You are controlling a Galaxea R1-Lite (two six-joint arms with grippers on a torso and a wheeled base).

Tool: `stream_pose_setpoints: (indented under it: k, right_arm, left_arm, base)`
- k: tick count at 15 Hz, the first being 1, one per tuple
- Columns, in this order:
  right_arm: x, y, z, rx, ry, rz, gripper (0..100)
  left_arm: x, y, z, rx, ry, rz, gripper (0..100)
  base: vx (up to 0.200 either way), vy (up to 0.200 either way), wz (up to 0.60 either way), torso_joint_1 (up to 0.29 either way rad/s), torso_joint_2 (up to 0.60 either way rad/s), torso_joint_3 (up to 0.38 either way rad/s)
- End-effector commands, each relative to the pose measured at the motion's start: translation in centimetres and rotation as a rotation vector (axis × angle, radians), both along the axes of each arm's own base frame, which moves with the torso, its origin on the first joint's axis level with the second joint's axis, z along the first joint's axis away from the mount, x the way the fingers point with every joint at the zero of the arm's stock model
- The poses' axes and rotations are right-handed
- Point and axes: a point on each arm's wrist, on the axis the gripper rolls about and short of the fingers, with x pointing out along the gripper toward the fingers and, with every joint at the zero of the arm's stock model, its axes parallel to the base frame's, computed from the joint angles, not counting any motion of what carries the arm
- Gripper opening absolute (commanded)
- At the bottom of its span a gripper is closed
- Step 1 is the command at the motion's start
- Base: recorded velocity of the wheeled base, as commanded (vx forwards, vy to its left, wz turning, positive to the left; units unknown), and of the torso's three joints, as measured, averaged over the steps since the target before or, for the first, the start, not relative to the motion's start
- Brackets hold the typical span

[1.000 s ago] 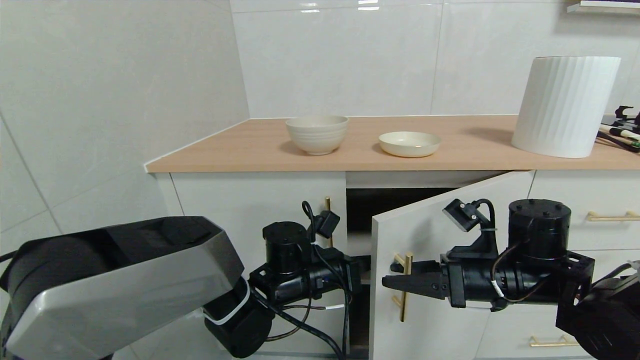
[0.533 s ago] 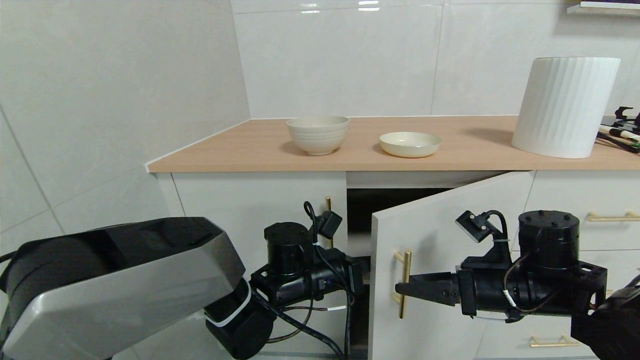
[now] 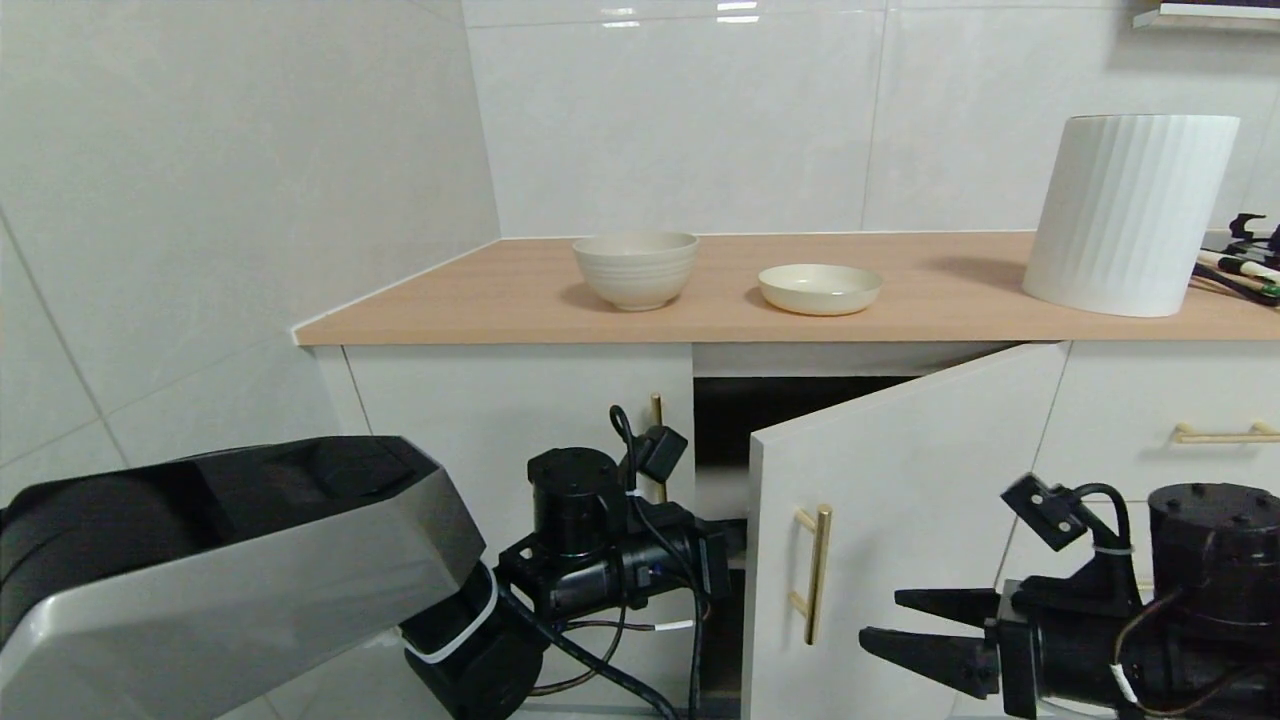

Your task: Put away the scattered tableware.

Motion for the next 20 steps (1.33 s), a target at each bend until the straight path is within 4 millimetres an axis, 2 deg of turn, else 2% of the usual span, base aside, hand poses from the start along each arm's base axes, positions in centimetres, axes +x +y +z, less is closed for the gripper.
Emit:
stream_pose_setpoints:
  k: [1, 3, 8, 13, 20]
  right_arm:
    - [-1.8, -0.5, 1.1, 0.02, -0.046, 0.016, 100]
    - [-2.1, -0.5, 1.4, 0.026, -0.06, 0.02, 100]
    - [-2.5, -0.5, 1.2, 0.021, -0.055, 0.029, 100]
    - [-2.6, -0.6, 1.2, 0.021, -0.056, 0.029, 100]
    - [-2.7, -0.6, 1.2, 0.021, -0.056, 0.029, 100]
  left_arm:
    - [-0.2, -0.2, 0.5, -0.008, -0.01, -0.008, 0]
    - [-0.5, -0.8, 1.3, 0.003, 0.006, -0.026, 0]
    - [1.0, -2.1, 1.4, 0.03, 0.04, -0.026, 0]
    - [3.1, -3.6, 1.1, 0.061, 0.08, -0.023, 0]
    - [4.1, -4.5, 1.6, 0.049, 0.065, -0.02, 0]
  base:
    - [0.0, 0.0, 0.0, 0.0, 0.0, 0.0]
    - [-0.1, 0.0, 0.0, -0.001, 0.0, 0.004]
    - [-0.2, 0.0, 0.0, 0.003, 0.0, 0.002]
    - [0.0, 0.0, 0.0, 0.0, 0.0, 0.0]
    - [-0.029, 0.0, 0.0, 0.0, 0.0, 0.0]
